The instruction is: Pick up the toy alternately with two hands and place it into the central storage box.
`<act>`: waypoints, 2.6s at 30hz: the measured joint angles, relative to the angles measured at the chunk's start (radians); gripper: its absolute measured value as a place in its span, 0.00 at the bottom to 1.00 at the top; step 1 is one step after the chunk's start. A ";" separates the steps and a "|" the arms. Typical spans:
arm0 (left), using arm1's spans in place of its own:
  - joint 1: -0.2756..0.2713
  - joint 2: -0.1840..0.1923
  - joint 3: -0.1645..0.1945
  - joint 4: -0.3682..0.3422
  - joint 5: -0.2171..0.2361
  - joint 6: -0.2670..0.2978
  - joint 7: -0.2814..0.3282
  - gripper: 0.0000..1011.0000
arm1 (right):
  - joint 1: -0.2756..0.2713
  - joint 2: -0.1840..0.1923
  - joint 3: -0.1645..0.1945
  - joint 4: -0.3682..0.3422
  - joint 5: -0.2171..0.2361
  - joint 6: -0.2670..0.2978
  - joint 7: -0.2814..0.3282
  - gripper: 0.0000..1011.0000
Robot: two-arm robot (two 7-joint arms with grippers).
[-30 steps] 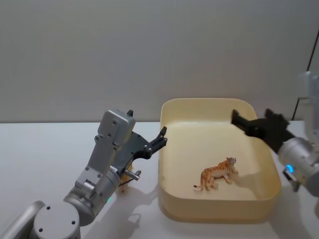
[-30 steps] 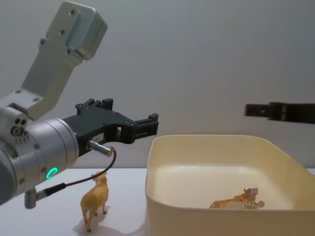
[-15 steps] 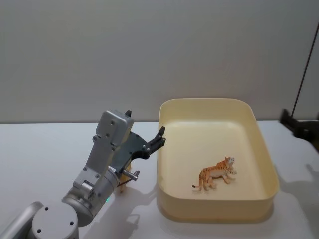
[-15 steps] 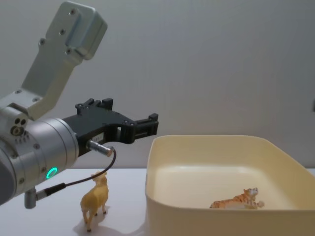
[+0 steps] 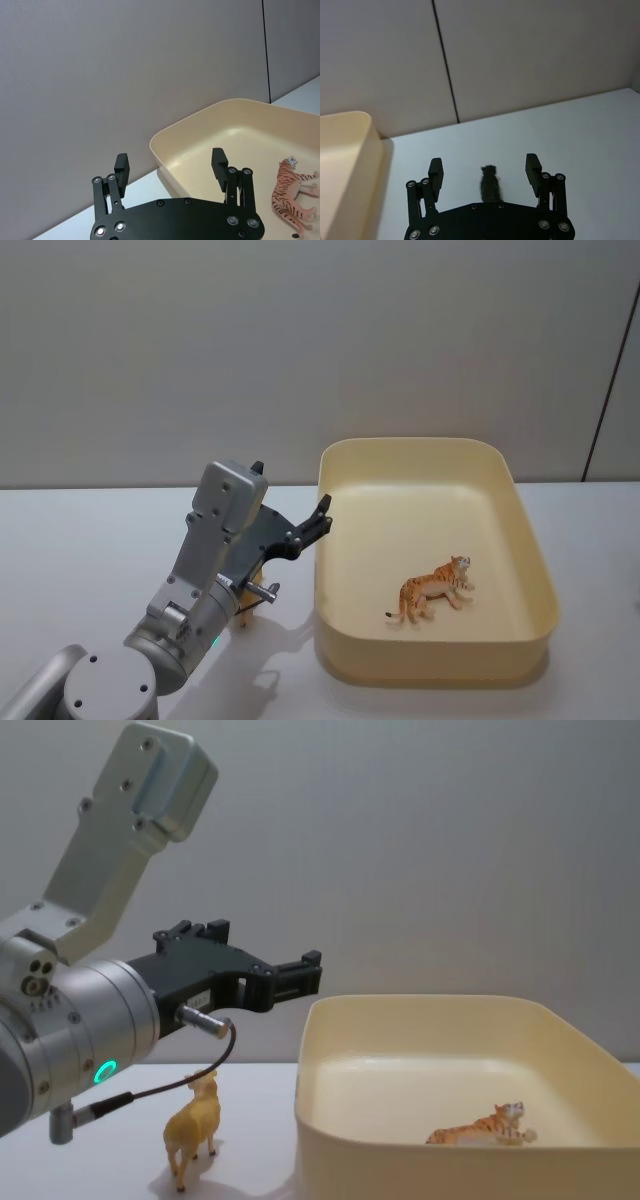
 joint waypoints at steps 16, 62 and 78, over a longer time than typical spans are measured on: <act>0.000 0.000 0.000 0.000 0.000 0.000 0.000 0.99 | 0.004 0.007 0.005 0.088 -0.048 0.021 0.015 0.99; 0.000 0.000 0.000 0.000 0.000 0.000 0.000 0.99 | 0.156 -0.071 -0.078 0.348 -0.199 0.009 0.067 0.32; 0.000 0.000 0.000 0.000 0.000 0.000 0.000 0.99 | 0.170 -0.094 -0.092 0.234 -0.148 -0.002 0.154 0.31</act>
